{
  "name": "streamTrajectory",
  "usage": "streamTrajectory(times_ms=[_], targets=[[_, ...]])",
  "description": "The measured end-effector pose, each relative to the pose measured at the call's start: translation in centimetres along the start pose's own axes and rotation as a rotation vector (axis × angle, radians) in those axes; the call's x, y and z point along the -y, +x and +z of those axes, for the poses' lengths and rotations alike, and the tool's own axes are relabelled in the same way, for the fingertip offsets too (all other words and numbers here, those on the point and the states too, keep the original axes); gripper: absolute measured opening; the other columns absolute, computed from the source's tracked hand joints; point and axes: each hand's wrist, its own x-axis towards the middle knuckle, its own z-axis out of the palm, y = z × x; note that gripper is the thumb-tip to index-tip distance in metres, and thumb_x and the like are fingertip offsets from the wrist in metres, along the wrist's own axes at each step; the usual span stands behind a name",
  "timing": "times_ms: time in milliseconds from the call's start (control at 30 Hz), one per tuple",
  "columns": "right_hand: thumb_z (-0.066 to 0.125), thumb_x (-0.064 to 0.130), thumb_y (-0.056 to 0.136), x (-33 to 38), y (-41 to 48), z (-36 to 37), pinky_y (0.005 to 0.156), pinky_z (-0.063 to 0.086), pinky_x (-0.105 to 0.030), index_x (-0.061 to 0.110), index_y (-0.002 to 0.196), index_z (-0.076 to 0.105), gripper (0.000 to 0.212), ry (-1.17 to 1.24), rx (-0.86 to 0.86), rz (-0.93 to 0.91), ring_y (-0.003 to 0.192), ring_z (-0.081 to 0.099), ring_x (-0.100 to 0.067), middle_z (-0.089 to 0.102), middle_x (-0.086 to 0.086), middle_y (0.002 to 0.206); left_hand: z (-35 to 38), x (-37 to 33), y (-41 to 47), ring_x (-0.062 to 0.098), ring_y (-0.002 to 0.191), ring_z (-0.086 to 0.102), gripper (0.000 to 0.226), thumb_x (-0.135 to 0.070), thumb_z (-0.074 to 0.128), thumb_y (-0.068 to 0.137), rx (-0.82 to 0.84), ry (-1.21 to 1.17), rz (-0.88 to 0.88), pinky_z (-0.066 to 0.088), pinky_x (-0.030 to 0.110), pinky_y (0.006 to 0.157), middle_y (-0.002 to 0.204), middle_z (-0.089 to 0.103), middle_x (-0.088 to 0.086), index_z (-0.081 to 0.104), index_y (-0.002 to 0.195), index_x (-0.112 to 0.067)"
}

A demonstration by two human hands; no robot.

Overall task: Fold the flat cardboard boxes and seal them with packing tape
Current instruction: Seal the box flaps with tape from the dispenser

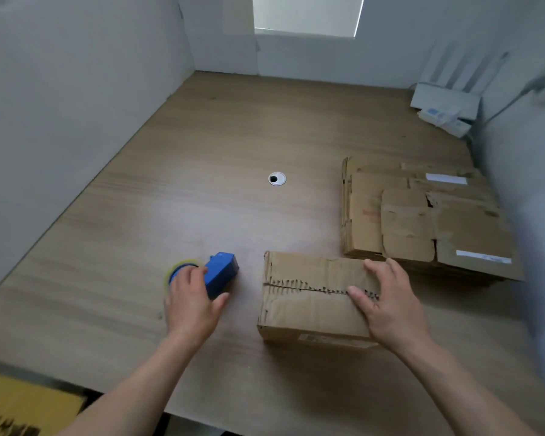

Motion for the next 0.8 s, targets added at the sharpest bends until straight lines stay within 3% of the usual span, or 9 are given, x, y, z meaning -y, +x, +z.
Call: streamTrajectory(times_ms=[67,133,267,367,467,600,700,800], targets=[[0.06,0.054,0.09,0.1,0.0,0.0,0.102,0.043,-0.045,0.035,0.14,0.043,0.057,-0.001,-0.014,0.0,0.143,0.034,-0.023,0.025,-0.002,0.16,0.3,0.9,0.9,0.027,0.123,0.049,0.069,-0.049,0.076,0.079,0.158,0.153,-0.074,0.045,0.044,0.095,0.132,0.051,0.003,0.045,0.133,-0.019],[0.062,0.052,0.089,0.2,0.0,-0.1,0.103,0.042,-0.044,0.033,0.14,0.045,0.057,0.006,-0.024,0.01,0.142,0.036,-0.023,0.026,-0.002,0.159,0.7,1.1,1.8,0.027,0.115,0.055,0.063,-0.048,0.072,0.083,0.24,0.137,-0.095,0.049,0.043,0.087,0.127,0.056,0.002,0.041,0.131,-0.02],[0.063,0.05,0.09,0.3,-0.1,-0.1,0.105,0.04,-0.043,0.034,0.141,0.044,0.057,0.003,-0.03,0.015,0.141,0.035,-0.021,0.027,0.0,0.159,1.0,1.5,3.2,0.031,0.095,0.06,0.044,-0.039,0.063,0.092,0.293,0.133,-0.158,0.048,0.038,0.072,0.106,0.062,0.005,0.04,0.124,-0.019],[0.065,0.049,0.089,0.4,-0.2,-0.1,0.108,0.037,-0.04,0.032,0.14,0.045,0.057,0.034,-0.031,0.018,0.143,0.032,-0.018,0.028,0.001,0.157,0.1,1.0,3.5,0.031,0.085,0.058,0.029,-0.037,0.057,0.094,0.239,0.135,-0.136,0.043,0.035,0.067,0.098,0.061,0.003,0.043,0.114,-0.022],[0.067,0.05,0.088,0.3,-0.1,-0.1,0.11,0.034,-0.036,0.034,0.139,0.047,0.057,0.074,-0.035,0.031,0.144,0.031,-0.018,0.029,0.0,0.157,-2.5,-1.3,3.6,0.029,0.073,0.048,0.027,-0.033,0.062,0.092,0.087,0.008,-0.005,0.039,0.035,0.065,0.088,0.059,0.004,0.046,0.111,-0.022],[0.065,0.051,0.089,0.4,-0.2,-0.3,0.111,0.034,-0.037,0.034,0.14,0.046,0.057,0.09,-0.02,0.032,0.145,0.03,-0.017,0.029,0.001,0.157,-7.2,-6.3,2.8,0.028,0.066,0.046,0.034,-0.023,0.073,0.085,-0.103,-0.193,0.297,0.034,0.033,0.058,0.082,0.058,-0.001,0.055,0.113,-0.019],[0.066,0.049,0.089,0.5,-0.4,-0.5,0.107,0.036,-0.035,0.033,0.14,0.046,0.057,0.123,-0.019,0.027,0.142,0.032,-0.017,0.031,0.002,0.155,-9.2,-9.3,1.2,0.025,0.068,0.055,0.042,-0.026,0.077,0.079,-0.077,-0.244,0.562,0.043,0.034,0.057,0.084,0.063,-0.006,0.059,0.116,-0.022],[0.067,0.046,0.089,0.6,-0.4,-0.9,0.096,0.037,-0.029,0.031,0.139,0.048,0.056,0.167,-0.026,0.012,0.135,0.037,-0.013,0.036,0.006,0.147,-8.9,-11.0,-0.3,0.019,0.07,0.055,0.045,-0.034,0.069,0.071,0.004,-0.253,0.706,0.048,0.034,0.06,0.083,0.063,-0.008,0.053,0.113,-0.035]])
